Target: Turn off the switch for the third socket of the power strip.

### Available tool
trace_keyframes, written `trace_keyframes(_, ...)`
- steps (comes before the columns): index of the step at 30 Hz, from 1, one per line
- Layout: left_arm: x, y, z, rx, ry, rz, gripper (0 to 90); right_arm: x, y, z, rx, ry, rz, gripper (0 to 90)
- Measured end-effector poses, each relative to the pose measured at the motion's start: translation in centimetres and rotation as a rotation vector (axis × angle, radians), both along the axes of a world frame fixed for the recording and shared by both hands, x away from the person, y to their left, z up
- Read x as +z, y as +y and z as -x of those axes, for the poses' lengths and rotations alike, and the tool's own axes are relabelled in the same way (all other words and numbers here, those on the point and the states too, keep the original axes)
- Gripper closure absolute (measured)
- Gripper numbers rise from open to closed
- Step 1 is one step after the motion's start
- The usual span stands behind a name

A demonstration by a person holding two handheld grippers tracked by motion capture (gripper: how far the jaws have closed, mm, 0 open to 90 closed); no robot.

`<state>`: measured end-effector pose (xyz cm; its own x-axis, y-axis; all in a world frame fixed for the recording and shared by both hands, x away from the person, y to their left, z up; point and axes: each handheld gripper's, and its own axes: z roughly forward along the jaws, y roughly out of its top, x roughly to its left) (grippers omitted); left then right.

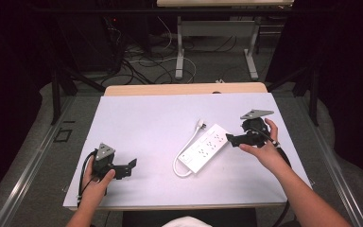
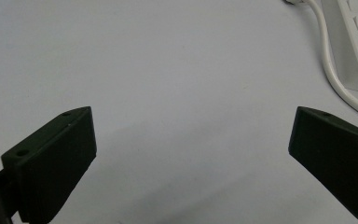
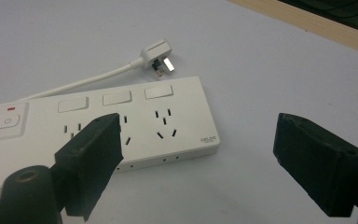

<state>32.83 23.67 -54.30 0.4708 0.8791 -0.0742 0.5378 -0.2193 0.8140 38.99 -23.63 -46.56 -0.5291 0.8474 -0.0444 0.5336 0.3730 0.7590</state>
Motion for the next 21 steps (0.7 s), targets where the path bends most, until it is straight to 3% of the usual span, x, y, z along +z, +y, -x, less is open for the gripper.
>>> trace_keyframes(5, 0.0, 0.1, 0.0, -0.004, -0.001, -0.006, 1.0, 0.0, 0.7, -0.6, 0.007, 0.049, 0.010, 14.6)
trace_keyframes(11, 0.0, 0.1, 0.0, -0.007, 0.004, -0.007, 1.0, 0.0, 1.3, -0.9, 0.011, 0.075, 0.021, 14.7)
trace_keyframes(21, 0.0, 0.0, 0.0, -0.009, 0.002, -0.003, 1.0, 0.0, 1.9, -1.8, -0.029, 0.155, -0.017, 14.8)
